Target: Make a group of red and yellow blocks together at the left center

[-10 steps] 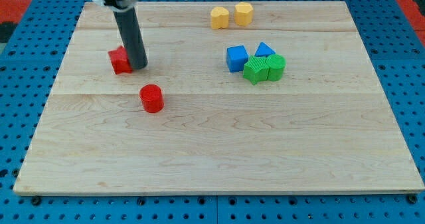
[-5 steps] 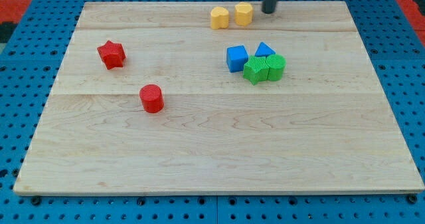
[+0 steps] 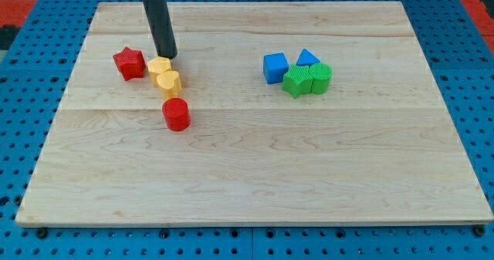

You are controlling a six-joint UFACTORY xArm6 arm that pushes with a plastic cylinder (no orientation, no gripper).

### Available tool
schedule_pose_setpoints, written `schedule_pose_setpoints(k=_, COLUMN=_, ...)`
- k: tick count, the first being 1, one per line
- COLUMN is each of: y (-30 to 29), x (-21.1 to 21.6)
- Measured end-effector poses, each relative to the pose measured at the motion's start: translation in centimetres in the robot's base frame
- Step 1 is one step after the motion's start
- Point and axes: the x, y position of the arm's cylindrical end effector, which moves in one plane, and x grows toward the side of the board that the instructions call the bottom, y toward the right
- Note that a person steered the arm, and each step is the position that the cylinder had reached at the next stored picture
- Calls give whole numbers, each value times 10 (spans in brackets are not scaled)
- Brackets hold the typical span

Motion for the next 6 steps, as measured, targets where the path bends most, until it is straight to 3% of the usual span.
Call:
schedule_pose_setpoints(k=1, y=-70, x=-23)
schedule_pose_setpoints(k=3, y=-64, x=82)
schedule_pose_setpoints(k=4, y=-99, x=124)
schedule_pose_setpoints(k=5, y=-31, x=194)
schedule_pose_setpoints(k=6, y=37, x=192)
